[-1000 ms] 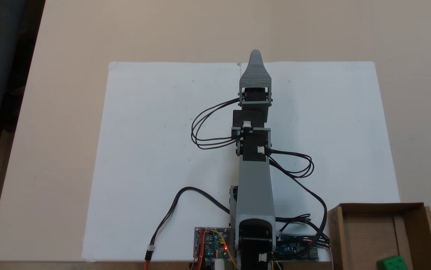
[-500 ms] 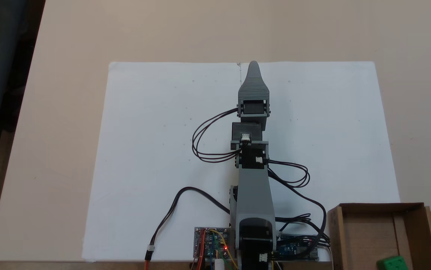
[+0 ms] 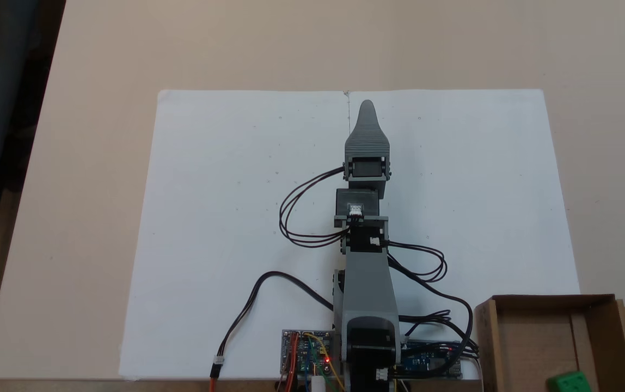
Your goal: Grasp a green dice and put it in the bin.
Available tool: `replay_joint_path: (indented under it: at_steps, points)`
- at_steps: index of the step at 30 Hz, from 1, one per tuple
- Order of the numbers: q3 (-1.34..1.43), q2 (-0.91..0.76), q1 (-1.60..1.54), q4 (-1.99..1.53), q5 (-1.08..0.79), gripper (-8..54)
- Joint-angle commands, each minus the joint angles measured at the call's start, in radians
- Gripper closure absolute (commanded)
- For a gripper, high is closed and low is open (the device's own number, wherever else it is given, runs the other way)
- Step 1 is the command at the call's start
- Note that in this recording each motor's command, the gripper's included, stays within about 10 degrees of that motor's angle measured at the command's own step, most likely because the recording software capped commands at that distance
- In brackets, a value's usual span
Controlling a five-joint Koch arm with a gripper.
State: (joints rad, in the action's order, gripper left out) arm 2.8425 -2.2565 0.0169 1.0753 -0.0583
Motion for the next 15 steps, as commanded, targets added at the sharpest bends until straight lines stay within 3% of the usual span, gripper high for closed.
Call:
replay_joint_path:
  at_steps: [1,15]
  points:
    - [-0.006,-0.112,0.011,0.077,-0.021,0.8]
    - [0.002,-0.114,0.009,0.077,-0.021,0.8]
